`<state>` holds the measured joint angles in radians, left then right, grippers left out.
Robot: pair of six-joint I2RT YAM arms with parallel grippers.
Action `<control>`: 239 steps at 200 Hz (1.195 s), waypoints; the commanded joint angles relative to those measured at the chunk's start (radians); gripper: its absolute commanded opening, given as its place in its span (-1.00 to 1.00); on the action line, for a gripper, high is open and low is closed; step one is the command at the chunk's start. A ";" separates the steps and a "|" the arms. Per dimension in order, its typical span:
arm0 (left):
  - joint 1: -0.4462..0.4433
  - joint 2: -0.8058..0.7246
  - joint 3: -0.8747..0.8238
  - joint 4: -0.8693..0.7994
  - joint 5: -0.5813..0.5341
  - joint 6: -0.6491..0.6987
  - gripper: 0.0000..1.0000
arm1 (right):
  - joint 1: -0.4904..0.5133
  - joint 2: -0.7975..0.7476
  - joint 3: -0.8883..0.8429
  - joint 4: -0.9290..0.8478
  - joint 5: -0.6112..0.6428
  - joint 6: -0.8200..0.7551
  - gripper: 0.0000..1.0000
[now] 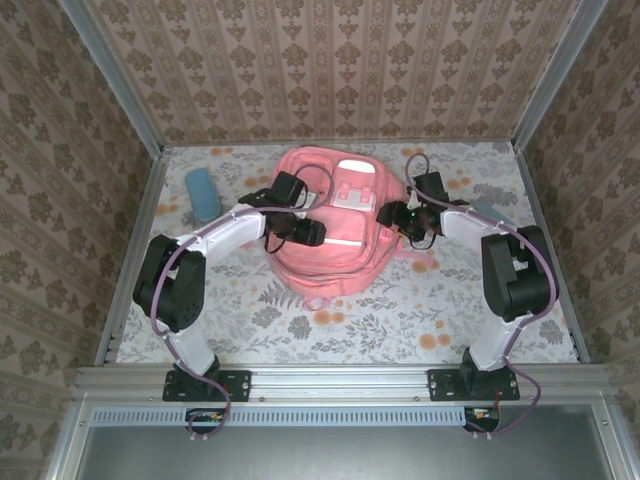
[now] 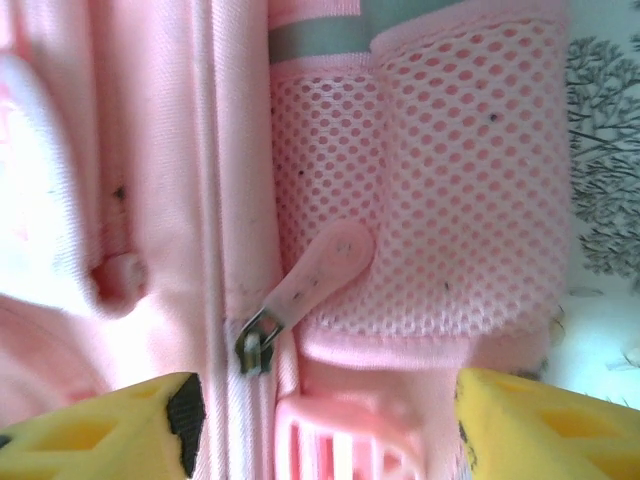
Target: Pack the student bag
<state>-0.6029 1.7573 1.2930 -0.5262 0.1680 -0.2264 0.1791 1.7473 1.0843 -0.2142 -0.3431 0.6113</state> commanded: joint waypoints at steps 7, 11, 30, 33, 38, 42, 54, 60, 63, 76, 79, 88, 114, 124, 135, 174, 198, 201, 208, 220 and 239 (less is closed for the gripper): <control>-0.094 -0.041 0.093 -0.138 -0.130 0.065 0.36 | -0.003 -0.146 -0.049 -0.071 0.094 -0.045 0.64; -0.106 -0.040 0.101 -0.144 -0.134 0.070 0.37 | -0.004 -0.160 -0.061 -0.071 0.101 -0.046 0.68; -0.170 -0.029 0.135 -0.165 -0.174 0.094 0.40 | -0.014 -0.218 -0.107 -0.063 0.130 -0.053 0.81; -0.180 -0.026 0.142 -0.169 -0.183 0.098 0.41 | -0.016 -0.223 -0.111 -0.065 0.136 -0.053 0.82; -0.196 -0.021 0.151 -0.175 -0.198 0.104 0.41 | -0.019 -0.234 -0.117 -0.067 0.145 -0.056 0.85; -0.209 -0.015 0.158 -0.180 -0.211 0.106 0.42 | -0.022 -0.242 -0.120 -0.068 0.151 -0.057 0.87; -0.242 0.003 0.182 -0.194 -0.239 0.111 0.43 | -0.034 -0.258 -0.130 -0.068 0.158 -0.062 0.92; -0.256 0.015 0.194 -0.199 -0.252 0.113 0.43 | -0.039 -0.265 -0.131 -0.069 0.162 -0.061 0.95; -0.265 0.021 0.199 -0.202 -0.259 0.113 0.43 | -0.042 -0.267 -0.131 -0.071 0.162 -0.062 0.96; -0.295 0.048 0.220 -0.207 -0.288 0.116 0.42 | -0.050 -0.274 -0.133 -0.071 0.162 -0.061 0.98; -0.301 0.053 0.226 -0.208 -0.293 0.118 0.42 | -0.052 -0.276 -0.133 -0.070 0.162 -0.060 0.99; -0.318 0.075 0.238 -0.209 -0.311 0.121 0.41 | -0.056 -0.279 -0.134 -0.070 0.161 -0.059 0.99; -0.343 0.141 0.286 -0.227 -0.332 0.129 0.32 | -0.060 -0.277 -0.140 -0.064 0.146 -0.051 0.99; -0.352 0.165 0.308 -0.242 -0.343 0.135 0.29 | -0.062 -0.277 -0.142 -0.061 0.142 -0.050 0.99; -0.364 0.190 0.328 -0.252 -0.365 0.143 0.29 | -0.064 -0.277 -0.143 -0.060 0.139 -0.047 0.99; -0.403 0.255 0.379 -0.288 -0.471 0.165 0.34 | -0.067 -0.276 -0.144 -0.055 0.130 -0.041 0.99; -0.408 0.281 0.391 -0.291 -0.524 0.167 0.38 | -0.068 -0.271 -0.145 -0.054 0.124 -0.036 0.98; -0.408 0.283 0.393 -0.291 -0.530 0.166 0.39 | -0.067 -0.270 -0.144 -0.053 0.124 -0.036 0.98; -0.409 0.290 0.394 -0.293 -0.539 0.165 0.39 | -0.067 -0.270 -0.144 -0.053 0.122 -0.036 0.98; -0.409 0.298 0.395 -0.289 -0.548 0.169 0.41 | -0.067 -0.269 -0.145 -0.052 0.123 -0.035 0.98; -0.410 0.306 0.399 -0.289 -0.558 0.178 0.40 | -0.067 -0.268 -0.143 -0.052 0.123 -0.034 0.98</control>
<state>-1.0134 2.0350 1.6611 -0.7860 -0.3309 -0.0765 0.1173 1.4967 0.9531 -0.2615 -0.2134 0.5747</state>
